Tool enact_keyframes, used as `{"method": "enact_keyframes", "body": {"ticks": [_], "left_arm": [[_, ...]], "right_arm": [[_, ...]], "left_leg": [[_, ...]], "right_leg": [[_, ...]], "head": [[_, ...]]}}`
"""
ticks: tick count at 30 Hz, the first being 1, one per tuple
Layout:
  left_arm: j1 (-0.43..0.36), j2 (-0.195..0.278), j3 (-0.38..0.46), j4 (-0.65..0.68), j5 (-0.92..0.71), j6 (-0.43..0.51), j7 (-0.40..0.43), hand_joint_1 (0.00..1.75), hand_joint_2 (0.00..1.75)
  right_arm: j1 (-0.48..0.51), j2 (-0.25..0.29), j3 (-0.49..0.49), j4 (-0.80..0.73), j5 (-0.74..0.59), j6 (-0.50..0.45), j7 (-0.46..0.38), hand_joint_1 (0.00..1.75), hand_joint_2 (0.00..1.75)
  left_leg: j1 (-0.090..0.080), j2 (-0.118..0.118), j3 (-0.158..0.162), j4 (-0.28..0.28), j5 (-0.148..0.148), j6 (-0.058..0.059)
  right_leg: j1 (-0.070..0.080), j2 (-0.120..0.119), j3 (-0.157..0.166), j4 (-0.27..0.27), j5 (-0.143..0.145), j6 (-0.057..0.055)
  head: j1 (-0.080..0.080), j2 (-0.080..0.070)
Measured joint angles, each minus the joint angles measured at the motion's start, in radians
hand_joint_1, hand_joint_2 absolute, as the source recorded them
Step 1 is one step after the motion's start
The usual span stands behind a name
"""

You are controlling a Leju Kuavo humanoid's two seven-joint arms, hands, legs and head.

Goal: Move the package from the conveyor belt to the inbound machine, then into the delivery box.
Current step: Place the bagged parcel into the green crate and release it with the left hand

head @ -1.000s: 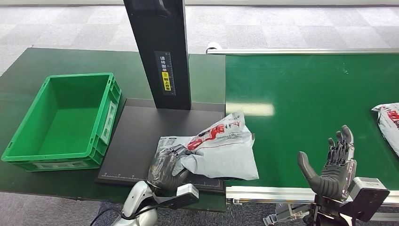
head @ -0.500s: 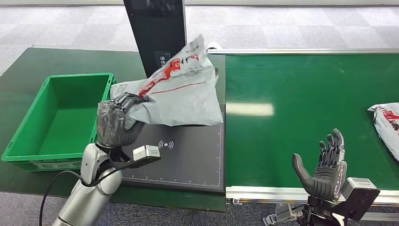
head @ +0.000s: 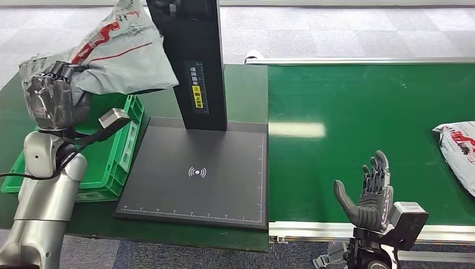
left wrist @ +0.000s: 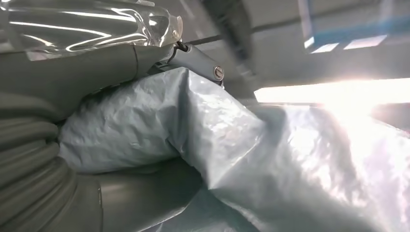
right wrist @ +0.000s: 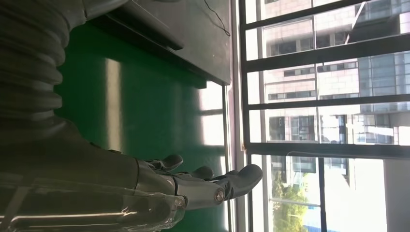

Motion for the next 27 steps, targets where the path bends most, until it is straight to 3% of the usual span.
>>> {"method": "enact_keyframes", "body": {"ticks": [4, 11, 17, 26, 27], "left_arm": [[-0.06, 0.042, 0.049, 0.205, -0.04, 0.0, 0.081, 1.75, 1.75], [-0.069, 0.113, 0.131, 0.41, -0.028, -0.004, 0.117, 1.75, 1.75], [-0.063, 0.145, 0.163, 0.487, -0.043, -0.017, 0.167, 1.75, 1.75], [-0.061, 0.158, 0.177, 0.527, -0.047, -0.018, 0.172, 1.75, 1.75], [-0.061, 0.159, 0.177, 0.528, -0.047, -0.018, 0.173, 1.62, 1.75]], "right_arm": [[-0.013, -0.007, 0.01, 0.01, -0.007, 0.0, 0.004, 0.0, 1.75], [-0.043, -0.012, 0.033, 0.029, -0.006, 0.01, 0.014, 0.0, 1.75], [-0.059, -0.015, 0.045, 0.045, -0.006, 0.01, 0.015, 0.0, 1.75], [-0.069, -0.018, 0.053, 0.062, -0.006, 0.011, 0.017, 0.0, 1.75], [-0.069, -0.019, 0.053, 0.063, -0.006, 0.011, 0.017, 0.0, 1.75]], "left_leg": [[0.0, 0.002, 0.0, 0.0, 0.0, 0.0], [0.0, 0.003, -0.003, 0.0, 0.0, -0.001], [0.0, 0.003, -0.003, 0.0, 0.0, -0.001], [0.0, 0.003, -0.003, 0.0, 0.0, -0.001], [0.0, 0.003, -0.003, 0.0, 0.0, -0.001]], "right_leg": [[0.0, 0.001, 0.0, 0.0, 0.0, -0.001], [0.001, 0.002, -0.003, 0.001, 0.0, -0.001], [0.001, 0.002, -0.004, 0.001, 0.0, -0.001], [0.001, 0.002, -0.004, 0.001, 0.0, -0.001], [0.001, 0.002, -0.004, 0.001, 0.0, -0.001]], "head": [[0.0, 0.0], [0.0, 0.0], [0.0, 0.0], [0.0, 0.0], [0.0, 0.0]]}}
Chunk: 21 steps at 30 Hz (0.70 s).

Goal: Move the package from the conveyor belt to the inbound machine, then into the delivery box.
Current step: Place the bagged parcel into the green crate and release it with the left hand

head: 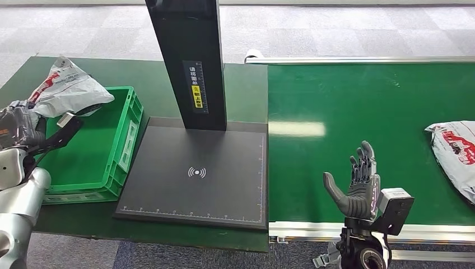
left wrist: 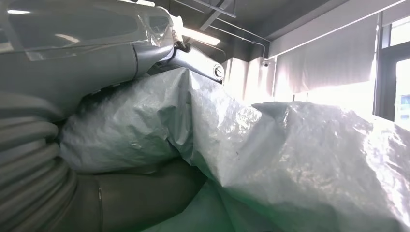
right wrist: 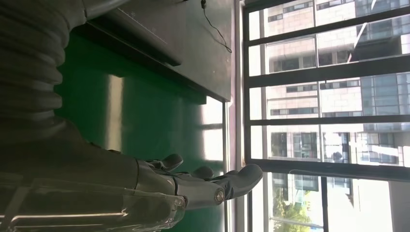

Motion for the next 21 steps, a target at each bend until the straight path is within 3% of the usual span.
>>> {"method": "enact_keyframes", "body": {"ticks": [3, 4, 8, 12, 17, 21], "left_arm": [[0.0, 0.001, 0.001, 0.003, 0.002, -0.007, 0.01, 0.31, 1.75], [0.0, 0.002, 0.001, 0.004, 0.007, -0.013, 0.014, 0.0, 1.75], [0.009, -0.001, 0.016, -0.01, 0.167, -0.095, -0.057, 0.0, 1.75], [0.033, -0.027, 0.055, -0.084, 0.596, -0.316, -0.21, 0.0, 1.75], [0.054, -0.075, 0.125, -0.195, 1.125, -0.497, -0.186, 0.0, 1.75], [0.069, -0.086, 0.147, -0.251, 1.278, -0.503, -0.195, 0.0, 1.75]], "right_arm": [[0.0, -0.001, 0.0, 0.001, 0.0, 0.0, 0.0, 0.0, 1.75], [0.0, -0.001, 0.001, 0.001, 0.0, 0.001, 0.0, 0.0, 1.75], [0.0, -0.001, 0.0, 0.001, 0.0, 0.002, 0.0, 0.0, 1.75], [0.0, -0.001, 0.0, 0.001, 0.002, 0.003, 0.001, 0.0, 1.75], [0.003, -0.001, 0.0, 0.001, 0.005, 0.003, -0.001, 0.0, 1.75], [0.01, 0.0, -0.002, -0.001, 0.013, -0.004, -0.003, 0.0, 1.75]], "left_leg": [[0.0, 0.0, 0.0, 0.0, 0.0, 0.0], [0.0, 0.0, 0.0, 0.0, 0.0, 0.0], [0.0, 0.0, 0.0, 0.0, 0.0, 0.0], [0.0, 0.0, 0.0, 0.0, 0.0, 0.0], [0.0, 0.001, 0.0, 0.0, 0.0, 0.0], [0.0, 0.0, 0.001, 0.0, 0.0, 0.0]], "right_leg": [[0.0, 0.0, 0.0, 0.0, 0.0, 0.0], [0.0, 0.0, 0.0, 0.0, 0.0, 0.0], [0.0, 0.0, 0.0, 0.0, 0.0, 0.0], [0.0, 0.0, 0.0, 0.0, 0.0, 0.0], [0.0, 0.0, 0.0, 0.0, 0.0, 0.0], [0.0, 0.0, 0.0, 0.0, 0.0, 0.0]], "head": [[0.0, 0.0], [0.0, 0.0], [0.0, 0.0], [0.0, 0.0], [0.0, 0.0], [0.0, 0.0]]}}
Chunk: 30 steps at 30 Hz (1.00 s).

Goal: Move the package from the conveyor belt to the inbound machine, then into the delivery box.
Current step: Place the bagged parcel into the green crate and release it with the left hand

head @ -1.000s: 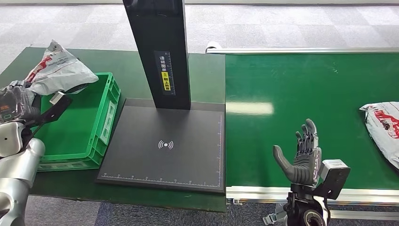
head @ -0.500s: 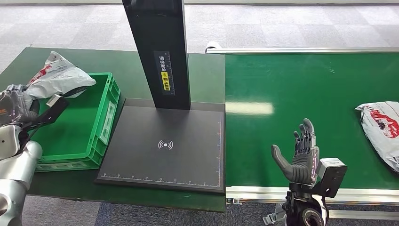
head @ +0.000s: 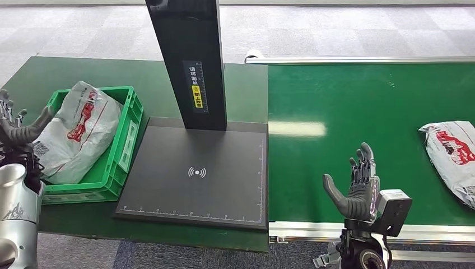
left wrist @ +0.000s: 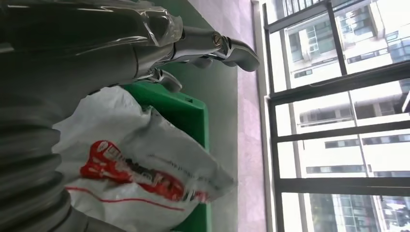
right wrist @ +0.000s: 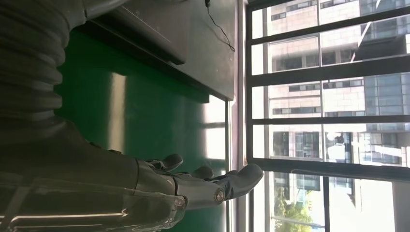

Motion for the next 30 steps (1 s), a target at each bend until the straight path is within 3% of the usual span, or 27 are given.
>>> {"method": "enact_keyframes", "body": {"ticks": [5, 9, 14, 17, 22, 30], "left_arm": [[0.04, -0.02, -0.002, -0.103, 0.12, -0.036, -0.037, 0.0, 1.75], [0.151, -0.067, -0.031, -0.292, 0.233, -0.107, -0.101, 0.0, 1.75], [0.33, -0.153, -0.168, -0.513, 0.215, -0.219, -0.206, 0.0, 1.75], [0.41, -0.222, -0.277, -0.571, 0.118, -0.191, -0.237, 0.0, 1.75], [0.506, -0.344, -0.427, -0.525, 0.031, -0.115, -0.255, 0.0, 1.75], [0.571, -0.45, -0.496, -0.319, 0.038, -0.144, -0.296, 0.0, 1.75]], "right_arm": [[0.009, 0.0, -0.004, -0.009, -0.002, -0.008, -0.003, 0.0, 1.75], [0.014, 0.002, -0.007, -0.009, -0.012, -0.006, -0.023, 0.0, 1.75], [0.014, 0.015, -0.004, -0.009, -0.002, 0.013, -0.039, 0.0, 1.75], [0.018, 0.027, 0.001, -0.009, -0.004, 0.032, -0.041, 0.0, 1.75], [0.031, 0.055, 0.017, 0.007, -0.023, 0.09, -0.036, 0.0, 1.75], [0.029, 0.081, 0.073, 0.129, -0.014, 0.133, -0.062, 0.0, 1.75]], "left_leg": [[0.0, 0.001, 0.0, 0.0, 0.0, 0.0], [-0.001, 0.001, 0.0, 0.0, -0.001, 0.0], [-0.002, 0.0, 0.0, 0.0, -0.002, 0.001], [-0.002, 0.0, 0.0, 0.0, -0.002, 0.001], [-0.002, 0.0, 0.0, 0.0, -0.002, 0.001], [-0.002, -0.001, 0.0, 0.0, -0.002, 0.001]], "right_leg": [[0.0, 0.0, 0.0, 0.0, 0.0, 0.0], [-0.001, 0.001, 0.0, 0.0, 0.0, 0.0], [-0.003, 0.0, 0.0, -0.001, -0.001, 0.001], [-0.003, 0.0, 0.001, -0.001, -0.001, 0.001], [-0.003, 0.0, 0.001, -0.001, -0.001, 0.001], [-0.002, 0.0, 0.001, -0.001, -0.001, 0.001]], "head": [[0.0, 0.0], [0.0, 0.0], [0.0, 0.0], [0.0, 0.0], [0.0, 0.0], [0.0, 0.0]]}}
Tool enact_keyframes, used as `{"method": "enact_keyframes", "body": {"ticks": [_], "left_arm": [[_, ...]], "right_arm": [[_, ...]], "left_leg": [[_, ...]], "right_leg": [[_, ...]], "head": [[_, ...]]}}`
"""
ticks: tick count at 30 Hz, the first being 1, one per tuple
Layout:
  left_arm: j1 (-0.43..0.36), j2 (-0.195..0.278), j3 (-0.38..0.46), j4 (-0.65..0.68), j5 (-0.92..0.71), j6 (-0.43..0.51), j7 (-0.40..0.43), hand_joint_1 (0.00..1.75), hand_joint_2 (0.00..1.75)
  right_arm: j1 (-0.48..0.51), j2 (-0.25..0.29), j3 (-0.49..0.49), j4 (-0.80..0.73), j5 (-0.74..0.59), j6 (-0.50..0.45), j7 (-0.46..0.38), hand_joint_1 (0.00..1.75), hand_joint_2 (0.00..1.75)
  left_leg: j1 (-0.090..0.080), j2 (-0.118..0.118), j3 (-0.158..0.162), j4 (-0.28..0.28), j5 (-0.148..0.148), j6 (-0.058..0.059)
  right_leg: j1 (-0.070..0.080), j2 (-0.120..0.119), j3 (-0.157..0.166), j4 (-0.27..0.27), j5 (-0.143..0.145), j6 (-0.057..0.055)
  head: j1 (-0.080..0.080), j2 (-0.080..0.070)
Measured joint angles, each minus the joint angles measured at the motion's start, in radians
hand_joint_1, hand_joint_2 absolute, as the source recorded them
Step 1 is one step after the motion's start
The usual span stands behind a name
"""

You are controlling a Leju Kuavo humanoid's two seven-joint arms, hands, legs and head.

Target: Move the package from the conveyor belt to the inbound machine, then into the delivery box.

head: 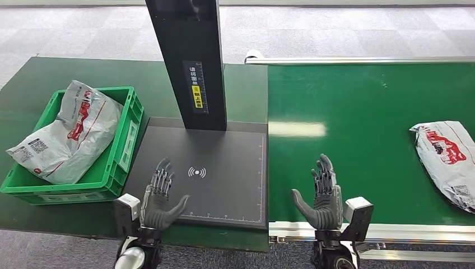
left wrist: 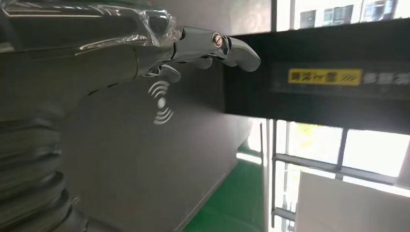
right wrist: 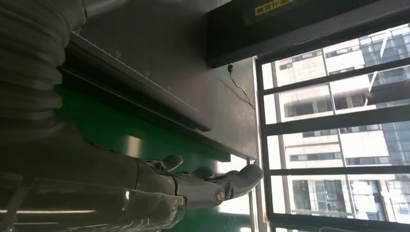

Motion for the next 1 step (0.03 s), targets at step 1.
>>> {"method": "enact_keyframes", "body": {"ticks": [1], "left_arm": [[0.003, -0.003, -0.003, 0.006, -0.003, 0.0, -0.003, 0.0, 1.75]], "right_arm": [[0.0, 0.001, 0.003, 0.005, 0.0, 0.001, -0.003, 0.0, 1.75]], "left_leg": [[0.0, 0.0, 0.0, 0.0, 0.0, 0.0]], "right_leg": [[0.0, 0.0, 0.0, 0.0, 0.0, 0.0]], "head": [[0.0, 0.0]]}}
